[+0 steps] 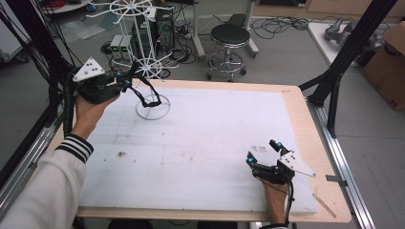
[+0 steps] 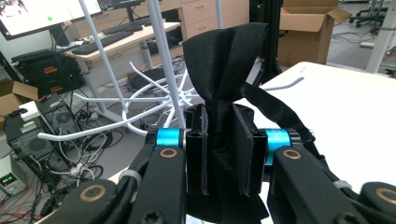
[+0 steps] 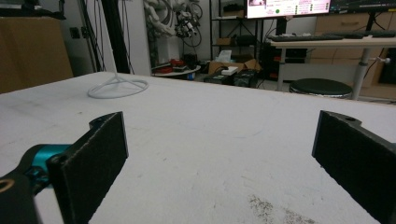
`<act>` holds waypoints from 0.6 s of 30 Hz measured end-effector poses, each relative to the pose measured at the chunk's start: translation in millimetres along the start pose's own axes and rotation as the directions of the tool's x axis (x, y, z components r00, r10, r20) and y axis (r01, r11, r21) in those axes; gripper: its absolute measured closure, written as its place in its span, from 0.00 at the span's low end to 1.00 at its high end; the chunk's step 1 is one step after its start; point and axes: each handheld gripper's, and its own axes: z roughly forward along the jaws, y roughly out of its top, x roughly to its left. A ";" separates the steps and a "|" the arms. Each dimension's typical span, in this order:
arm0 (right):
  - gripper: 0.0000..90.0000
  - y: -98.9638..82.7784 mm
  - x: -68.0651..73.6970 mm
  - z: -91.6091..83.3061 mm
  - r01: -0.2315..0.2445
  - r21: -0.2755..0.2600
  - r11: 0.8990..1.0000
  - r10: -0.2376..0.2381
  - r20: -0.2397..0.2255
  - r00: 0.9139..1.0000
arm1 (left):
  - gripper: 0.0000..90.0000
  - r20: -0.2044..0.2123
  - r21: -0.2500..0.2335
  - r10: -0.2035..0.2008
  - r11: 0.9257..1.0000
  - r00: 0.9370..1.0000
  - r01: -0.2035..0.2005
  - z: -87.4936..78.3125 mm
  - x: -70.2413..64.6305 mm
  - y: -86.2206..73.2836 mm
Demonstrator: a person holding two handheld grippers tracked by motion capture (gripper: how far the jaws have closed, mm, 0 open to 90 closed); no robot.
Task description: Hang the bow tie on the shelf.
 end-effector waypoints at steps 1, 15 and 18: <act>0.03 0.1 0.0 -0.2 -0.002 0.002 1.000 0.002 -0.001 1.000 | 0.85 -0.003 0.000 0.000 1.000 1.000 0.000 1.3 0.5 -0.7; 0.03 0.0 0.1 0.1 0.001 -0.001 1.000 -0.001 0.004 1.000 | 0.84 -0.026 0.016 -0.019 1.000 0.999 0.020 6.8 4.5 -4.4; 0.03 0.0 0.0 0.3 0.005 -0.002 1.000 -0.005 0.003 1.000 | 0.84 -0.027 0.011 -0.033 0.999 0.999 0.033 6.0 5.7 -4.4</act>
